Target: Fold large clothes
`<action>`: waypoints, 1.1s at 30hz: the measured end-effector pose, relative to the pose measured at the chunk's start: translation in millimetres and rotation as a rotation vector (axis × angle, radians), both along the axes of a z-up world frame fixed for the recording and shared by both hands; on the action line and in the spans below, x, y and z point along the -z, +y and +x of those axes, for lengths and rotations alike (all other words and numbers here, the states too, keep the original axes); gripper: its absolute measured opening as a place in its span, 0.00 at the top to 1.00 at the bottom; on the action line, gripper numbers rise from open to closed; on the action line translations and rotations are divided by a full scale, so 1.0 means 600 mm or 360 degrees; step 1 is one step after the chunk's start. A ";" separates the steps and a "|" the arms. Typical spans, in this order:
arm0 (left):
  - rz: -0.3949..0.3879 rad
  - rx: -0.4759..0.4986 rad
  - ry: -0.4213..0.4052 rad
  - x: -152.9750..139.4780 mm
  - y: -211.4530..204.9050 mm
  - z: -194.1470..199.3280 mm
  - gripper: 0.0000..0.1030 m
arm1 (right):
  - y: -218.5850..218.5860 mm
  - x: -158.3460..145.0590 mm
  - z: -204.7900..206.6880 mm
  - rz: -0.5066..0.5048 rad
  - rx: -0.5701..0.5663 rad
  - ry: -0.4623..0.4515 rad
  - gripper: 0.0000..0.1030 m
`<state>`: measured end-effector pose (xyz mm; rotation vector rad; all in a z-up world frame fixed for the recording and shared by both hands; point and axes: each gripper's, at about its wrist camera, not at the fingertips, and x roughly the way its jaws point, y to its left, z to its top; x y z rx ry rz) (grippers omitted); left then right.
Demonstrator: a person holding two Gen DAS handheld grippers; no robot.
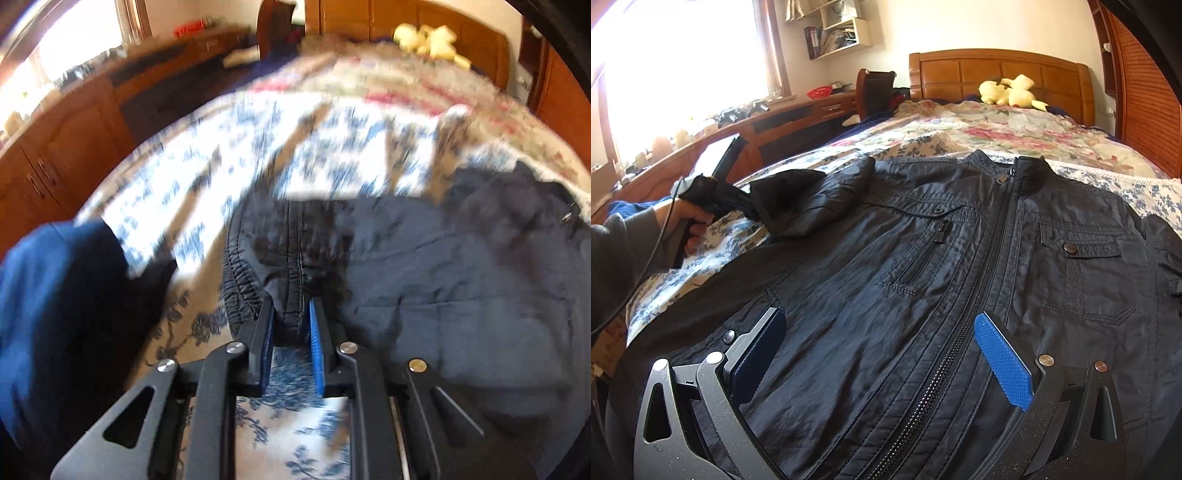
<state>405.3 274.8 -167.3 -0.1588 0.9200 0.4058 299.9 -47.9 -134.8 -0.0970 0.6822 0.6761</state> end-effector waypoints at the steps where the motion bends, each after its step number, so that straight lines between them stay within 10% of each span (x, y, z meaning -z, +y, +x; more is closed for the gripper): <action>1: 0.0018 0.0010 -0.0044 -0.017 -0.011 -0.004 0.86 | 0.000 -0.001 -0.001 -0.0001 0.0001 -0.0001 0.00; 17: 0.0186 0.0587 -0.0511 -0.265 -0.310 -0.099 0.87 | -0.111 -0.054 -0.055 0.0008 0.0126 -0.0085 0.00; 33: 0.0119 0.0865 -0.0586 -0.283 -0.462 -0.216 0.85 | -0.206 -0.113 -0.090 -0.0015 0.0321 -0.0210 0.00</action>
